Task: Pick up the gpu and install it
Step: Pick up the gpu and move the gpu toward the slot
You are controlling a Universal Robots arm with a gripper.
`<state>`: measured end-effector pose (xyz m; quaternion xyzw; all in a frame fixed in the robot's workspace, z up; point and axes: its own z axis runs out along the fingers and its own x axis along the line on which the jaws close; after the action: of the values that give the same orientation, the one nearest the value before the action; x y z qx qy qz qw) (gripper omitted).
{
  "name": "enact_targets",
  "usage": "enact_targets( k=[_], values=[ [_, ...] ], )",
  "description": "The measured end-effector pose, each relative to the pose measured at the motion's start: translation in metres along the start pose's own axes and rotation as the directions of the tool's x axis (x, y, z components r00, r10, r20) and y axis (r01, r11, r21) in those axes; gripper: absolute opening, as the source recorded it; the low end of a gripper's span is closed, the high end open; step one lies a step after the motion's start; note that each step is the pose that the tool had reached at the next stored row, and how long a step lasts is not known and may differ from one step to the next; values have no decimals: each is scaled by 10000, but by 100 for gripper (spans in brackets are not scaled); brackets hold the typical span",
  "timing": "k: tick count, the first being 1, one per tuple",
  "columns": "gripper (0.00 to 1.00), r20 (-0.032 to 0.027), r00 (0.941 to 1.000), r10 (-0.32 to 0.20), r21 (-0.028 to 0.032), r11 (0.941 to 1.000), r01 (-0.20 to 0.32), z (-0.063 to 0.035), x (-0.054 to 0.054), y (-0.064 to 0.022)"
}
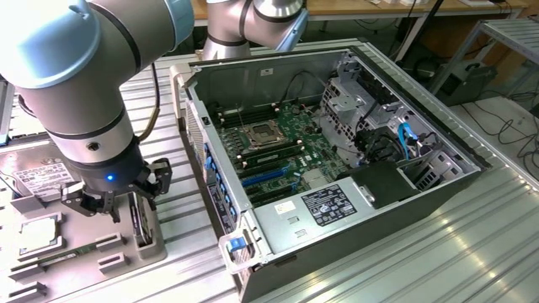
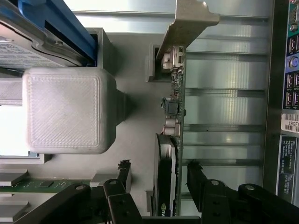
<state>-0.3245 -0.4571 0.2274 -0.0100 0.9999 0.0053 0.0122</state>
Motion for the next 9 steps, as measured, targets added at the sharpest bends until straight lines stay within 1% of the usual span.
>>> enact_targets(
  k=[3, 6, 8, 9],
  values=[
    [60, 1, 10000, -1, 0, 10000, 1, 9, -9, 2],
    [60, 1, 10000, 0, 6, 10000, 0, 19, -30, 60],
    [60, 1, 10000, -1, 8, 10000, 1, 39, -30, 60],
    [58, -1, 10000, -1, 9, 10000, 1, 52, -30, 60]
  ],
)
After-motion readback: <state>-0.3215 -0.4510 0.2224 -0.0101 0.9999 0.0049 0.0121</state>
